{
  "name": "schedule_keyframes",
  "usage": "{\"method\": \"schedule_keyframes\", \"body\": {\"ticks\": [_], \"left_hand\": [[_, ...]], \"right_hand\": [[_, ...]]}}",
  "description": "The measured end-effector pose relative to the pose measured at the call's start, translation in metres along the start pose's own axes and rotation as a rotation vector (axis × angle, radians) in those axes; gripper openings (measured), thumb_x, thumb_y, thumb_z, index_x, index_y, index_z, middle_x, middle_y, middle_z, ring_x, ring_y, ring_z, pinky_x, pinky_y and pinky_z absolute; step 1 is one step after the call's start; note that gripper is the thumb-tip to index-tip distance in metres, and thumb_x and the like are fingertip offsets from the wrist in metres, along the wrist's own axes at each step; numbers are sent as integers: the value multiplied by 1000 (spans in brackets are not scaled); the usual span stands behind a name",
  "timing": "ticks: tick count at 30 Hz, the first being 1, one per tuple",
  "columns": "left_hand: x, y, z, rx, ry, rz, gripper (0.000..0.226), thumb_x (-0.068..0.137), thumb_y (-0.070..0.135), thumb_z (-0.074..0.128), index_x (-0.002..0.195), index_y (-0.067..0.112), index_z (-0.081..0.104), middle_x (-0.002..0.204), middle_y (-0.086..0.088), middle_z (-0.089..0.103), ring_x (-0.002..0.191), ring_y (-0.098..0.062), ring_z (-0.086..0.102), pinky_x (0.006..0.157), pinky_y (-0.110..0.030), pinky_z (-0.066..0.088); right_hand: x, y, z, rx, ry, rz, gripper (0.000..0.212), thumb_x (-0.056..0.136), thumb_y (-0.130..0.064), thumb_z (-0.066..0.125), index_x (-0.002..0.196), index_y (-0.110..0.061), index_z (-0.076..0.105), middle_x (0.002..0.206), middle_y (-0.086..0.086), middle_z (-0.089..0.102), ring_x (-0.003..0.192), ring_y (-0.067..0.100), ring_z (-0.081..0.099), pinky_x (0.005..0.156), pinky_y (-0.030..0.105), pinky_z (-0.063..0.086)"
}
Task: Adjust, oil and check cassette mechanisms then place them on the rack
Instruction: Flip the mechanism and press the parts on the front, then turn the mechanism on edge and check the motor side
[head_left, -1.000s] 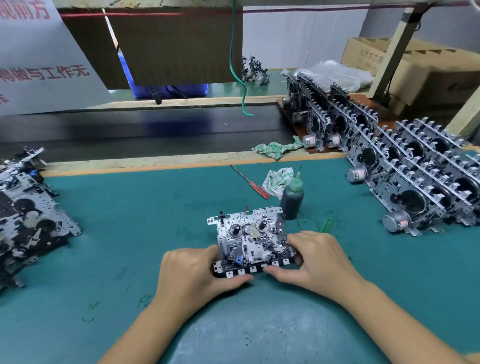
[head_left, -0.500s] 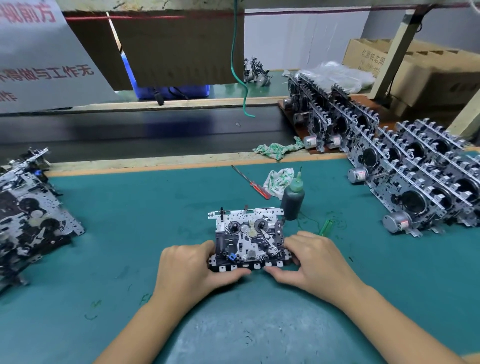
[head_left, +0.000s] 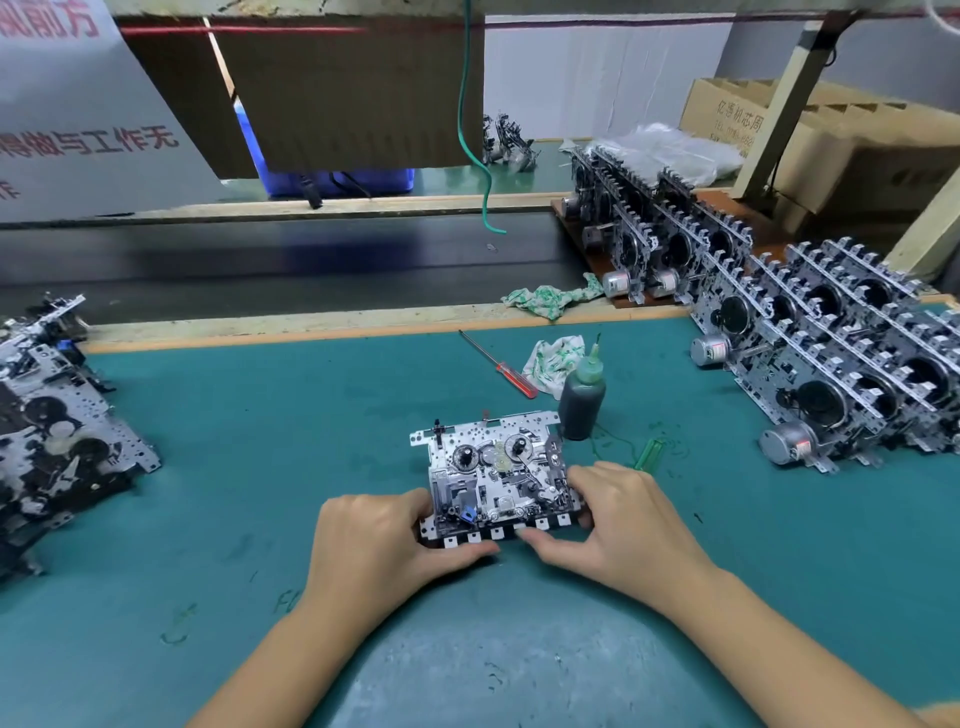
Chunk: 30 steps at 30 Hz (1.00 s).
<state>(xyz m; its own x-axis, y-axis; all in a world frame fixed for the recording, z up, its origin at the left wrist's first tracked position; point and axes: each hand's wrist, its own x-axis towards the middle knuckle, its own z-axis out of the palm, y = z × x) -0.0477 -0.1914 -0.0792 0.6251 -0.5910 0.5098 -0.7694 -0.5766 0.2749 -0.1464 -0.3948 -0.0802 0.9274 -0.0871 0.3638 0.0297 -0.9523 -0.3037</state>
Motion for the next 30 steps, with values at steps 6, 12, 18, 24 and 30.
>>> {"method": "schedule_keyframes", "body": {"ticks": [6, 12, 18, 24, 30], "left_hand": [[1, -2, 1, -9, 25, -63, 58, 59, 77, 48, 44, 23, 35, 30, -1, 38, 28, -21, 41, 33, -23, 31], [4, 0, 0, 20, 14, -159, 51, 60, 78, 44, 44, 30, 41, 31, -4, 41, 30, -25, 45, 35, -24, 31], [3, 2, 0, 99, -59, -169, 62, 62, 77, 42, 55, 20, 66, 33, -1, 48, 32, -23, 51, 34, -23, 31], [5, 3, -3, 85, -74, -177, 54, 58, 75, 57, 55, 22, 66, 33, -3, 47, 32, -23, 51, 33, -25, 32], [4, 1, -3, 2, 16, -245, 59, 62, 77, 45, 48, 20, 50, 34, -3, 43, 34, -28, 46, 37, -28, 36]], "right_hand": [[3, 8, -3, 12, -73, -77, 48, 81, -54, 62, 66, -18, 35, 61, -8, 35, 62, 15, 37, 57, 25, 26], [12, 8, -16, 131, 359, 191, 44, 81, -54, 49, 89, -15, 65, 65, -3, 55, 64, 17, 52, 61, 31, 41], [47, 17, -14, 552, 289, 559, 59, 78, -24, 76, 125, -21, 40, 115, -8, 49, 110, 12, 48, 91, 27, 38], [56, 11, -2, 752, 304, 534, 16, 91, -23, 61, 103, -24, 50, 85, -17, 59, 69, -6, 56, 62, 6, 41], [38, 8, -21, 911, 415, 483, 18, 96, -23, 49, 98, -37, 37, 63, -6, 58, 45, 10, 47, 40, 22, 38]]}}
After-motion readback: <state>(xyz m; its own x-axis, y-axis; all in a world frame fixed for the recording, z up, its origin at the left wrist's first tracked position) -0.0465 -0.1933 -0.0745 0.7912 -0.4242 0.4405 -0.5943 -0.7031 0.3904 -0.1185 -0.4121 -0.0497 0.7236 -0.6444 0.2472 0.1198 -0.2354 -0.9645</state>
